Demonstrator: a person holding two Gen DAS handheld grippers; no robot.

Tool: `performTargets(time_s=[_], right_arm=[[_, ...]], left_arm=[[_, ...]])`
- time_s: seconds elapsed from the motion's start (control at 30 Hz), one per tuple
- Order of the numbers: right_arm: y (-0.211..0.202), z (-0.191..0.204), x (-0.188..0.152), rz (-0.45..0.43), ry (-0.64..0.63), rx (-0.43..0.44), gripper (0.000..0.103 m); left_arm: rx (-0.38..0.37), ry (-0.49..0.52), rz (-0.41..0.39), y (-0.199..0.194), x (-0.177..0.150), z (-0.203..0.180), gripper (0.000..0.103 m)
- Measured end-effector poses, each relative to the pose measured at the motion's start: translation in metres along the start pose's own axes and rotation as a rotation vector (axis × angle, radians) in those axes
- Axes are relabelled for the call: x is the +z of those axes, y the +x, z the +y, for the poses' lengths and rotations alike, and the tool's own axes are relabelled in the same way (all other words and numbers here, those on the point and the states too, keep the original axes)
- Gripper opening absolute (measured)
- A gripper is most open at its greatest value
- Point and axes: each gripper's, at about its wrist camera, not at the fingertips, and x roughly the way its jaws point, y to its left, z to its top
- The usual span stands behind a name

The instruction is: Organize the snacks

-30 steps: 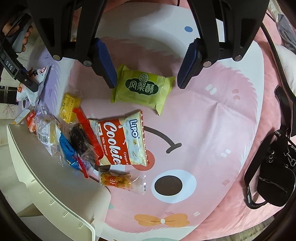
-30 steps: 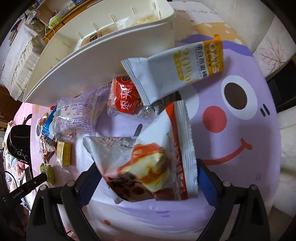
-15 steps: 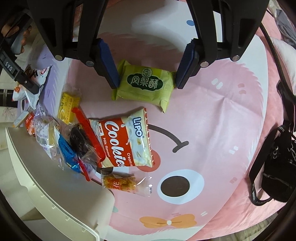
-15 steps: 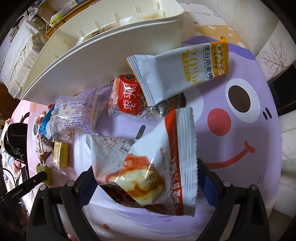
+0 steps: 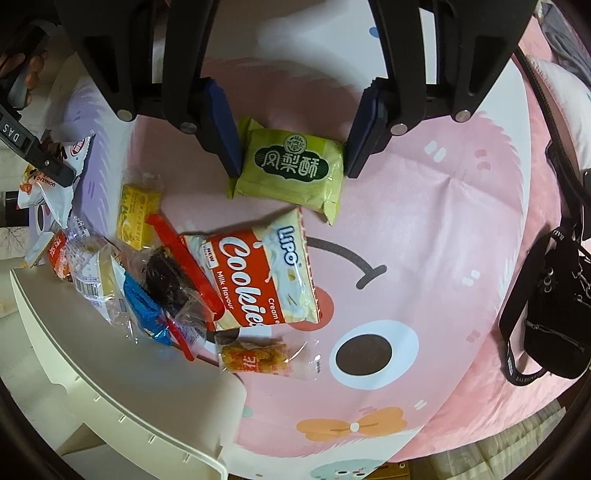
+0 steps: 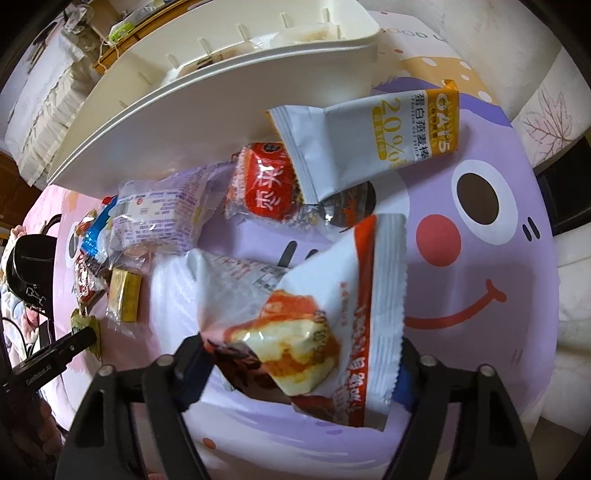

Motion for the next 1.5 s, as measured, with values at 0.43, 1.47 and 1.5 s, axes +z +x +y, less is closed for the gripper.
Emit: performTargets(time_s=[0.43, 1.47, 1.5], right_arm=[[-0.006, 0.000, -0.006, 0.008, -0.012, 0.012, 0.071], [-0.063, 0.071, 0.022, -0.121, -0.216, 0.177, 0.070], [-0.066, 0.072, 0.026, -0.133, -0.221, 0.181, 0.070]], left_arm=[[-0.015, 0.011, -0.055, -0.006, -0.012, 0.002, 0.051], [-0.063, 0.128, -0.280, -0.109, 0.043, -0.035, 0.051], [-0.064, 0.135, -0.293, -0.113, 0.048, -0.039, 0.051]])
